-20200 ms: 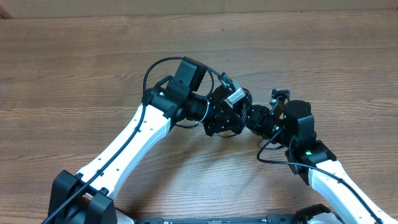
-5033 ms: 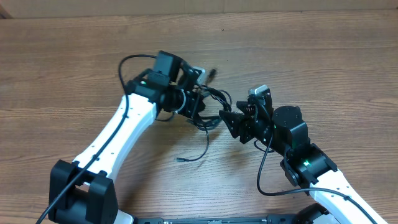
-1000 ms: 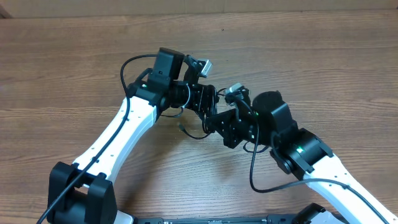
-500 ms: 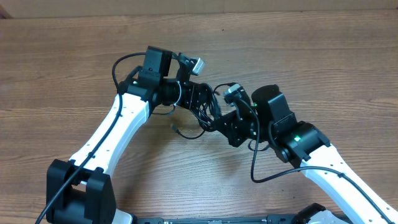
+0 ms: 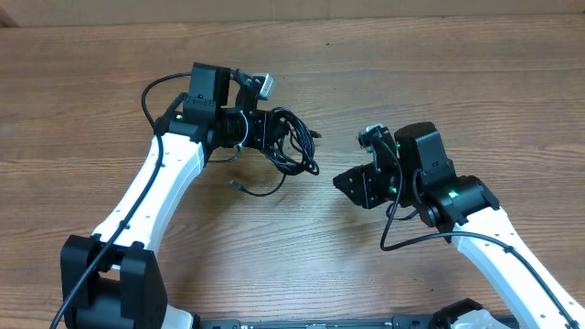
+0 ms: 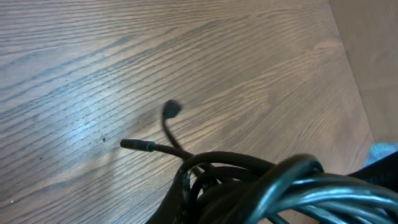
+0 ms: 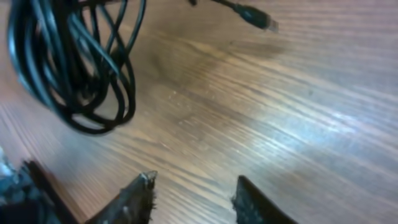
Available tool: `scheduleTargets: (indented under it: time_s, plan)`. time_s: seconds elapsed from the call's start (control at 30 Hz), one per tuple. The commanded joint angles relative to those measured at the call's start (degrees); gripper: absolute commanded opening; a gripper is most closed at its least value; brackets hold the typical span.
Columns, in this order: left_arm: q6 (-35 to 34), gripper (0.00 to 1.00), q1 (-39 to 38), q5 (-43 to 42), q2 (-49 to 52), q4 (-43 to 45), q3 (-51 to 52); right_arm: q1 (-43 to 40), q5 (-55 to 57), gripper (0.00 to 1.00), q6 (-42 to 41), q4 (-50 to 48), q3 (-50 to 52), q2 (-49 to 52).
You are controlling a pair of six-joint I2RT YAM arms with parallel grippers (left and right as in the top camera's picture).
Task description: Untangle cables
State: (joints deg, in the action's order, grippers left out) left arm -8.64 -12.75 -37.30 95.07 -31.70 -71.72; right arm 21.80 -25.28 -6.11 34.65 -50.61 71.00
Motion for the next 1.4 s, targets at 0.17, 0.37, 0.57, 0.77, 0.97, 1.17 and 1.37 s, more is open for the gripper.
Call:
scheduleTargets:
  time_s: [0.17, 0.37, 0.57, 0.77, 0.97, 1.17, 1.37]
  plan:
    - [-12.0, 0.04, -0.4, 10.0, 0.2, -1.9, -1.9, 1.2, -5.7, 0.67, 7.6, -2.4, -3.2, -2.3]
    - [-17.3, 0.04, -0.4, 12.2, 0.2, -4.7, -1.9, 6.2, 2.3, 0.59, 11.9, -4.6, -5.6, -3.4]
    - [-17.4, 0.04, -0.9, 12.2, 0.2, -5.1, -1.9, 15.8, 24.8, 0.59, 19.1, -7.8, -5.6, -2.0]
    - [-17.3, 0.04, -2.1, 12.2, 0.2, -6.5, -1.9, 22.5, 36.2, 0.64, 26.2, -11.3, -5.6, 2.3]
    - [-17.0, 0.04, -3.8, 12.2, 0.2, -7.1, -1.9, 23.6, 36.4, 0.64, 26.2, -13.8, -5.6, 5.4]
    - [-11.3, 0.04, -4.9, 12.2, 0.2, -7.6, -1.9, 22.1, 36.4, 0.62, 26.1, -13.3, -5.6, 6.6]
    - [-6.8, 0.04, -4.9, 11.1, 0.2, -9.0, -1.9, 17.7, 36.2, 0.62, 25.4, -12.9, -5.6, 6.7]
